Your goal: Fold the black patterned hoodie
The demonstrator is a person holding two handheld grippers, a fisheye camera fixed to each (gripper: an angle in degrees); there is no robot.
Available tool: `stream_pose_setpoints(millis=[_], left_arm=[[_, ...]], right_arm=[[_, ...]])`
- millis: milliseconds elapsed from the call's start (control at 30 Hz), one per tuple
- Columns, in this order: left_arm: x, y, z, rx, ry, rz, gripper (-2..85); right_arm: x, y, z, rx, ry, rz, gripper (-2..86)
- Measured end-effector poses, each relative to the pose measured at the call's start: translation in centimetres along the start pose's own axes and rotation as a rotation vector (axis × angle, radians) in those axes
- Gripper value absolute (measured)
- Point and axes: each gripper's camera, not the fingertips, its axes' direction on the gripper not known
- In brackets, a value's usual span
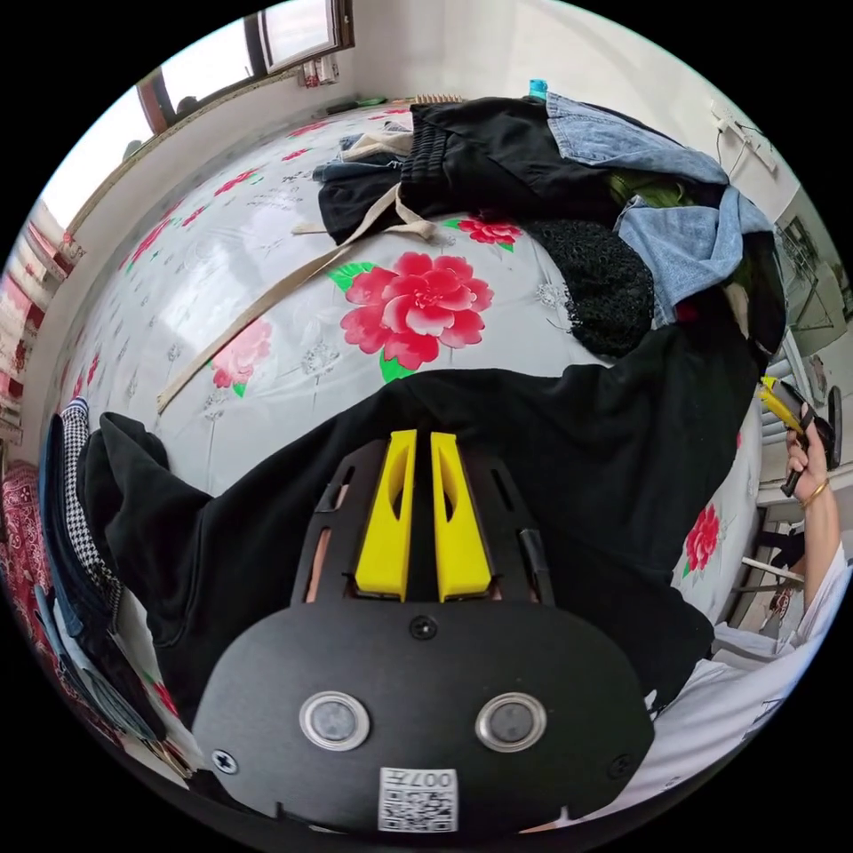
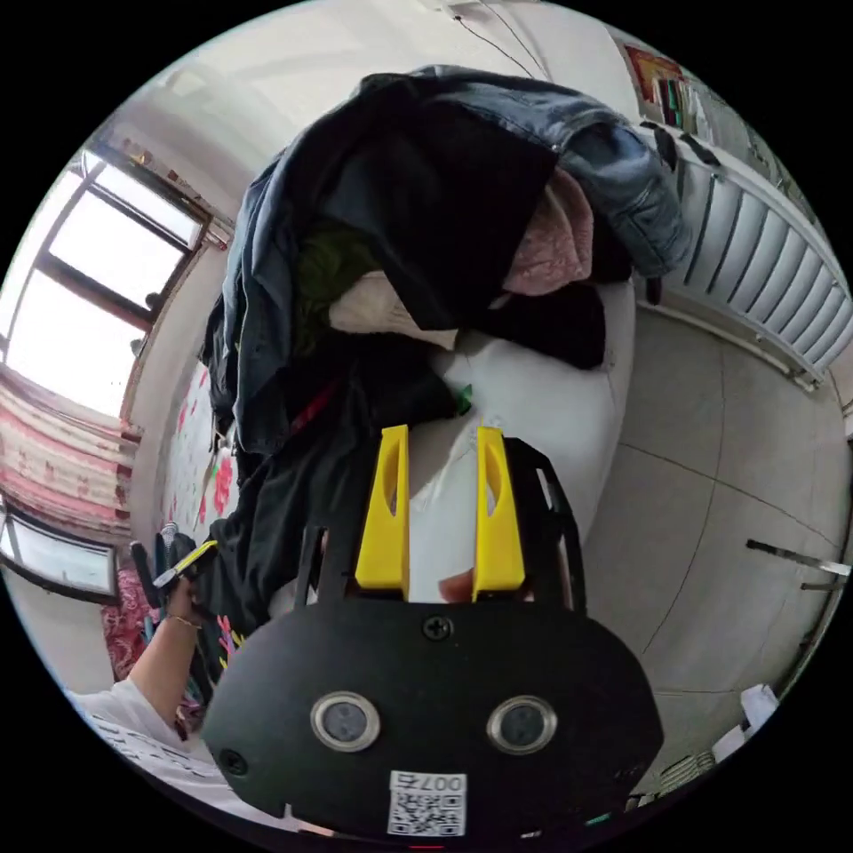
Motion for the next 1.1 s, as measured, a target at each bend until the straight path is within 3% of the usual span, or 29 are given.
stream_pose_setpoints(millis=[133,200,267,333,400,467,533,600,667,867,967,1100], left_arm=[[-1.7,-2.7,-2.7,-0.002,-0.011,0.012,2.8],[-3.5,-4.9,-5.0,-0.004,-0.007,0.002,2.3],[-5.7,-6.5,-7.2,-0.013,0.008,-0.028,1.6],[-8.4,-7.8,-10.2,-0.01,0.028,-0.063,0.0],[-12.1,-8.1,-15.1,0.003,-0.016,-0.129,-0.7],[-14.9,-7.0,-19.1,0.032,0.0,-0.148,-0.8],[-18.2,-5.2,-23.3,0.051,0.029,-0.185,-0.9],[-23.8,-1.9,-29.3,0.049,0.061,-0.278,-0.9],[-28.9,1.6,-34.7,0.065,0.077,-0.374,-0.9],[-46.0,18.1,-54.4,0.117,0.04,-0.786,-0.6],[-53.4,29.1,-64.5,0.184,-0.011,-1.05,0.7],[-60.7,43.4,-74.8,0.223,-0.136,-1.383,4.1]], right_arm=[[6.2,-2.6,3.2,-0.018,-0.374,0.185,4.5],[7.6,-4.2,5.6,-0.076,-0.464,0.224,3.1],[8.7,-5.2,5.0,-0.048,-0.473,0.246,2.2],[9.5,-4.9,-1.8,0.19,-0.483,0.148,1.5],[10.7,-3.8,-5.0,0.266,-0.465,0.058,1.2],[13.6,-2.6,-4.4,0.256,-0.365,0.084,1.1],[19.8,-2.1,1.8,0.042,-0.258,0.268,1.0],[23.3,-0.6,3.1,0.12,-0.404,0.361,0.9],[23.5,-0.6,3.6,0.136,-0.424,0.386,0.8],[11.4,-2.6,1.0,0.211,-0.493,0.03,0.8],[-0.8,-0.5,-1.3,0.218,-0.542,-0.349,1.0],[-17.3,11.3,-2.5,0.204,-0.602,-0.868,1.7]])
